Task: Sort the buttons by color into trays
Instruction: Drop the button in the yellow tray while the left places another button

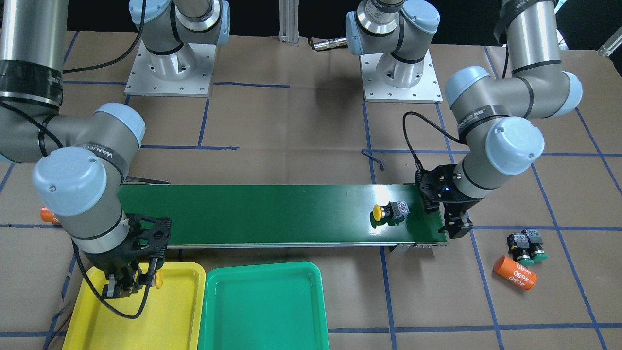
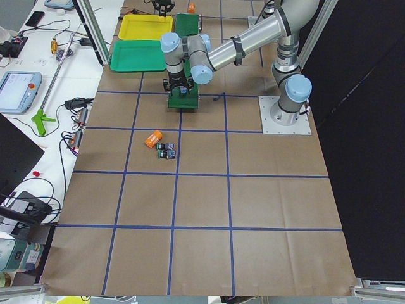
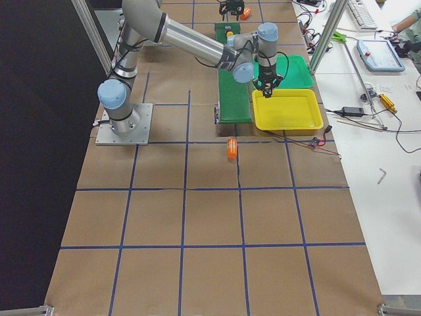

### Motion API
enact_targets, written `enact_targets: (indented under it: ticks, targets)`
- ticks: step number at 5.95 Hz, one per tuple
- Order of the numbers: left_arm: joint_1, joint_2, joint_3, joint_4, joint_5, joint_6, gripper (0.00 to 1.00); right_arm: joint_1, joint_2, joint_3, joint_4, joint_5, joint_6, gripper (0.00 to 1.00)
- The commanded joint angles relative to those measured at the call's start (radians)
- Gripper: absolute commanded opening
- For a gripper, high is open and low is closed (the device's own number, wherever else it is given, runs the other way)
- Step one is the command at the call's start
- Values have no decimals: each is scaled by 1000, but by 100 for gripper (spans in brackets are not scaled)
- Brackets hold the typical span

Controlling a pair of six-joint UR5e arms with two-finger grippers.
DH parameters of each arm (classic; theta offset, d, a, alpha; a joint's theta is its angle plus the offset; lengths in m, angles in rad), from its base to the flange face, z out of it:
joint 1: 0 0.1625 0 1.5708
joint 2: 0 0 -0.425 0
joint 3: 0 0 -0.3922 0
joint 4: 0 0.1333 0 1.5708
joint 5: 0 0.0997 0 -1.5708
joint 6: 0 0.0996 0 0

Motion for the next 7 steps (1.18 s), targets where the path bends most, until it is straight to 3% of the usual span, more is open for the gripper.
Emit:
enact_targets:
  ticks: [1,2,3,5,7]
  targets:
    - [68,-62,125,-31,106,196,98,-21,94,-24,-70,32,7,67]
    - [79,-134,182,-36,158,341,97,-21,87,-25,-61,42,13,100]
    - [90,-184,216,-20,159,437,97,-21,52,-22,-39,36,16,100]
    - [161,-264,264,40,156,613,96,8,-163,-13,278,45,108,100]
    - [176,-326,267,123,90,648,93,154,-279,56,346,46,253,100]
